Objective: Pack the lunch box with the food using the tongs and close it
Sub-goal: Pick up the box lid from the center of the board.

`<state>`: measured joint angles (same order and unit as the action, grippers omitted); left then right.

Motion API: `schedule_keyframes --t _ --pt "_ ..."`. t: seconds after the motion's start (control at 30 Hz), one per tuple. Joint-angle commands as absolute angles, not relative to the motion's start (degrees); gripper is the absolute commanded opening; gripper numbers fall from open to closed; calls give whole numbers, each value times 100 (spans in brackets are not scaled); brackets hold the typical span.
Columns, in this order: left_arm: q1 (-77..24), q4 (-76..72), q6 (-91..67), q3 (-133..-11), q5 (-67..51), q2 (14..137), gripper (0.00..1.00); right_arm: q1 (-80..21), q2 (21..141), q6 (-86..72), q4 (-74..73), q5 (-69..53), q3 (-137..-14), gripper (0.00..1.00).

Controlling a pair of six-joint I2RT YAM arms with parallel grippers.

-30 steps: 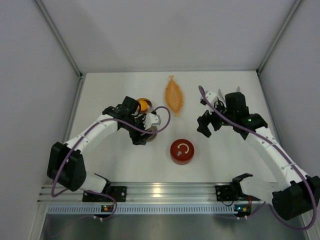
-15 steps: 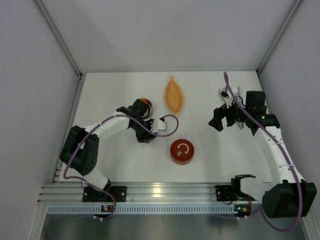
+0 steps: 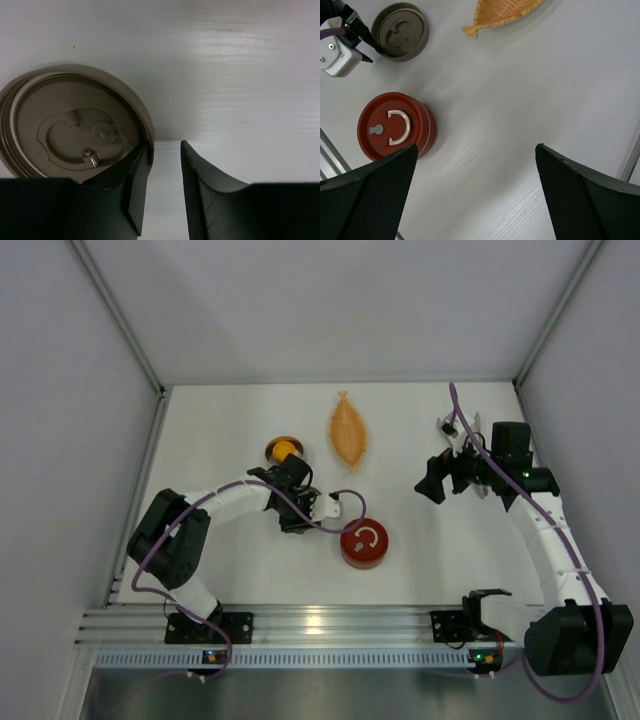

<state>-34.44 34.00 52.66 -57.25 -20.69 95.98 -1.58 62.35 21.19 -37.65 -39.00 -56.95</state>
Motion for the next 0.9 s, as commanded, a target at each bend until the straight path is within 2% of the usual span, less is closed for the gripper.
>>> schedule_keyframes --t 0.0,0.27,0.33,0.67,0.87 --pt "-3612 3208 5274 -5441 -1890 9554 36 -61 6258 2092 -3771 -4174 -5757 99" --pt "-3832 3085 4922 -5186 -1732 9598 11 -61 6293 2022 -3744 -4280 -5783 99" --pt "-3885 3120 4764 -5238 -1723 9563 1 -53 6302 1978 -3683 -4333 -5774 99" --pt "-3876 4499 3342 -6678 -2741 8605 0 -61 6416 1635 -3340 -4649 -5836 99" --pt "-3736 5422 2866 -7750 -4075 8271 0 -53 6486 1179 -2937 -5061 -5836 100"
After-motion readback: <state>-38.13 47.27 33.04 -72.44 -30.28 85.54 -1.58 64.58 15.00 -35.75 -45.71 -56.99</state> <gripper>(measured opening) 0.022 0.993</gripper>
